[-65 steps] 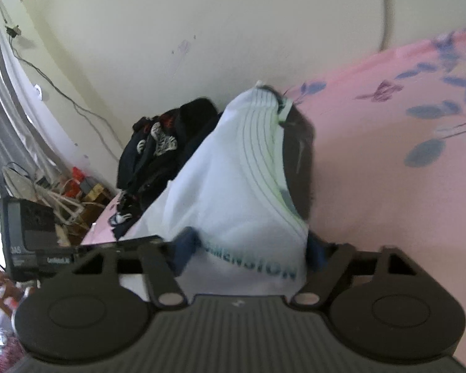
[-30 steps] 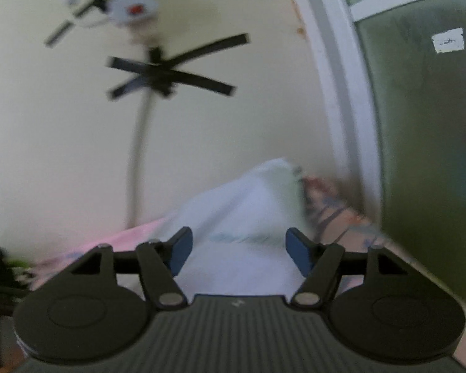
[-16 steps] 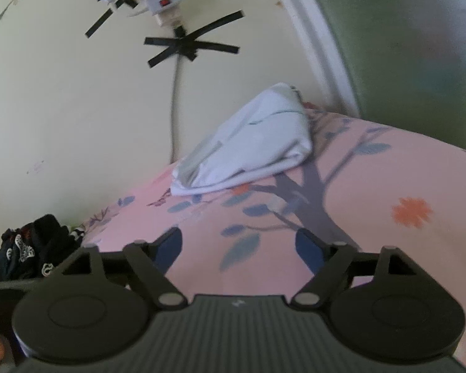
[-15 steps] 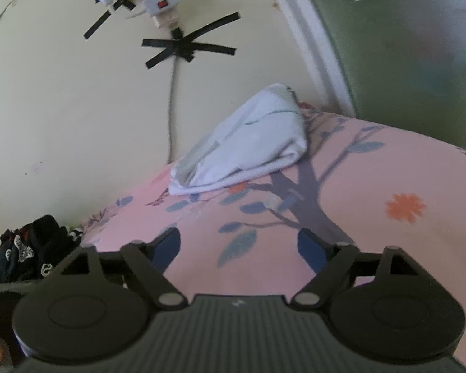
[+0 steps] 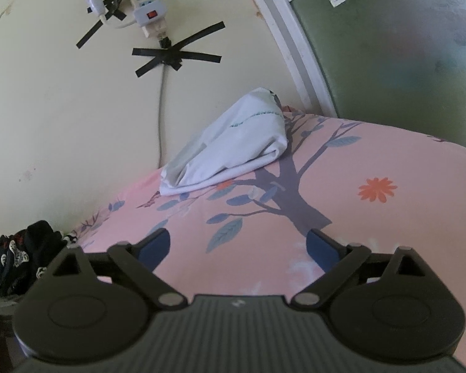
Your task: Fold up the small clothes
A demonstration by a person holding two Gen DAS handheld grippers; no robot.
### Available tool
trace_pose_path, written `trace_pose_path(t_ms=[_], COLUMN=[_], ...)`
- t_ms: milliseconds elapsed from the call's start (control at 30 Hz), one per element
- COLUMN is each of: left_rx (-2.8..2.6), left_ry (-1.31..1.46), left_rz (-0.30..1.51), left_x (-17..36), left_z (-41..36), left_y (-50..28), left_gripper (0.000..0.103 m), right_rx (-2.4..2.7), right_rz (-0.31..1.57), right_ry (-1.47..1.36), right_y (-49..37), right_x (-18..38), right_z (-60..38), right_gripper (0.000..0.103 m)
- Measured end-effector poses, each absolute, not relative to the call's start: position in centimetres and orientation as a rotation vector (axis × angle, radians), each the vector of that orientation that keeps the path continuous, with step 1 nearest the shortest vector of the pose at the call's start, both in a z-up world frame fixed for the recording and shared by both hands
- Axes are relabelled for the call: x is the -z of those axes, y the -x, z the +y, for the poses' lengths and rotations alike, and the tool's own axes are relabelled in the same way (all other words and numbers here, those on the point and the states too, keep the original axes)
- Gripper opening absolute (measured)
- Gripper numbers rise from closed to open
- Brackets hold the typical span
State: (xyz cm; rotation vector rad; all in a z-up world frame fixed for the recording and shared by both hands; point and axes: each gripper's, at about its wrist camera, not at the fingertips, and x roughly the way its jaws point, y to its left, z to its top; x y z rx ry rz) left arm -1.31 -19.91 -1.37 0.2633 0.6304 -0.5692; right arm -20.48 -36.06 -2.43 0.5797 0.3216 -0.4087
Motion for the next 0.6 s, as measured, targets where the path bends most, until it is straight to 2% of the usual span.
trace_pose_path(t_ms=[233,600], left_rx=[0.523,0.534], left_ry=[-0.257,-0.257], left_rz=[0.57,0.583], left_x=[1.06,1.03], left_z=[-19.58,-19.55], left_y=[2.0,1.91], left_gripper=[0.103,0.103], right_rx=[0.398,0.39], right_rz=[0.326,0.328], right_ry=[-0.571,-0.569], right_y=[20.21,20.15], right_x=[2.48,2.47], right_z=[-36.1,-36.01], right_gripper=[0.09,0.091])
